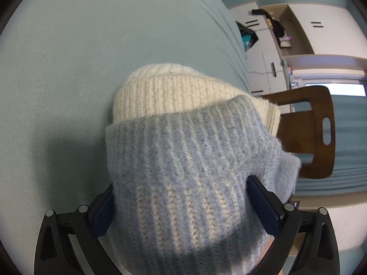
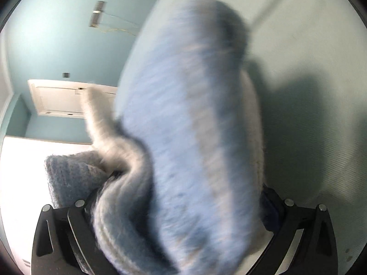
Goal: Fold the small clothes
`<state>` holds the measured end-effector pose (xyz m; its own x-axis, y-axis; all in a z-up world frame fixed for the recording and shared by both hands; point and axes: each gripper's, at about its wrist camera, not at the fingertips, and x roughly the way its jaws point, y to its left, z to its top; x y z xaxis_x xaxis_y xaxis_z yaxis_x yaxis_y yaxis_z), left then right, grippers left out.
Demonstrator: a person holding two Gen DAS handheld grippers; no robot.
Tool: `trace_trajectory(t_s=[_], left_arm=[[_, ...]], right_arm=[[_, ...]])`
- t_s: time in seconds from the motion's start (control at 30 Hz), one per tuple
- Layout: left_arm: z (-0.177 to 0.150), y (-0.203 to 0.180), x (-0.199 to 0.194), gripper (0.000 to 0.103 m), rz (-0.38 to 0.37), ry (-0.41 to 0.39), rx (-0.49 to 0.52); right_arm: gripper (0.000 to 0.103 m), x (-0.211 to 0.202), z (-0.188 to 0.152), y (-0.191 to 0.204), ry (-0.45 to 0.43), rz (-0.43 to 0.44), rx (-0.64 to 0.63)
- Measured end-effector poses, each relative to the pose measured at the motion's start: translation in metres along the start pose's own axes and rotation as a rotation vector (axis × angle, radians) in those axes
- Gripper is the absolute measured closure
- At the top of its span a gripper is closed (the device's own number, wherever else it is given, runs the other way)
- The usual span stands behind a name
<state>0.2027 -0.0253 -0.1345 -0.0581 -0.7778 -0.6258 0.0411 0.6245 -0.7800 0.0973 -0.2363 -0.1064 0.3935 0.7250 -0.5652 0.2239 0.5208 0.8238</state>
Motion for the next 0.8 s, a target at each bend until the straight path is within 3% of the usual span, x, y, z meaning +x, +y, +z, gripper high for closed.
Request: trace_trajectory(t_s=[0.13,0.4,0.57,0.8], left_arm=[[0.009,0.001,-0.019,0.001,0.033,-0.063,0.016],[0.054,0.013,-0.046,0.001,0.08,-0.156,0.028],[0.084,0.024,-0.05,0.0,0.074,-0.172,0.008],[0.092,0.03,-0.042,0.0,0.069,-0.158,-0.046]], right_arm=[[0.007,0.015,-0.002,0.032,-0.001,0.02,-0.077],[0.009,0.077,0.024,0.082,-0.028,0.037,-0.16],[0.009,0.106,0.036,0.1,-0.057,0.058,-0.201],[0.001,0.123,0.04,0.086,-0.087,0.135,-0.163]])
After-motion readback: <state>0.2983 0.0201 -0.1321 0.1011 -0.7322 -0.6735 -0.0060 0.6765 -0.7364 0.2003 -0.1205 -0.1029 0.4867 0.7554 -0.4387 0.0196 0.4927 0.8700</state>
